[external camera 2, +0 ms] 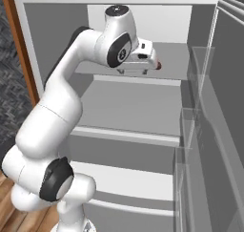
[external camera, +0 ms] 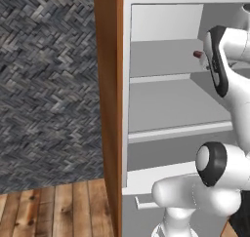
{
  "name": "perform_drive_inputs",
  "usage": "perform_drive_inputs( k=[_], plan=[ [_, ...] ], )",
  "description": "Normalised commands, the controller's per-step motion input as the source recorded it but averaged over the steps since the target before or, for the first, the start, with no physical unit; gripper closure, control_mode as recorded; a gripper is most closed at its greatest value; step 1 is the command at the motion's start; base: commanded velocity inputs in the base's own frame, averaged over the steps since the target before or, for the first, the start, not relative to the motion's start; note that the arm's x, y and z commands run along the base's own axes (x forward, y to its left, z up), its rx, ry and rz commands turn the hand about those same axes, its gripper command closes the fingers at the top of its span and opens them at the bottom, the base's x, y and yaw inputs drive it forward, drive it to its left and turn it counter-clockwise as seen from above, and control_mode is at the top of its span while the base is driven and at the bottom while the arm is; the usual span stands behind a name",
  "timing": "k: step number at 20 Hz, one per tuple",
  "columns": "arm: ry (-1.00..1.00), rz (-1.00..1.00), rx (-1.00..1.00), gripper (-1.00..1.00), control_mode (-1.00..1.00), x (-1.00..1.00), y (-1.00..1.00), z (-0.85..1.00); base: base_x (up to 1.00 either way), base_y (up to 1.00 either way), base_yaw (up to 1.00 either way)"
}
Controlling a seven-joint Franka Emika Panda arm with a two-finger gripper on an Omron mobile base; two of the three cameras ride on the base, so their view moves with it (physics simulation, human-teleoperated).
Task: Move the hot dog bun to the plate on the dining table and place the condiment next to that plate. Then navigate to the fridge and take the sausage and place it on the plate as well.
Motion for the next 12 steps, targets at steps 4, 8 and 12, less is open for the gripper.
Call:
perform_drive_inputs(
  k=[4, 8, 12],
  plan=[
    [0.00, -0.07, 0.09, -1.00, -1.00, 0.78, -0.35, -0.07, 0.00, 0.00, 0.00],
    [-0.03, -0.01, 0.06, -1.00, -1.00, 0.72, -0.42, -0.15, 0.00, 0.00, 0.00],
    [-0.02, 0.00, 0.02, -1.00, -1.00, 0.57, -0.34, -0.25, 0.00, 0.00, 0.00]
  ],
)
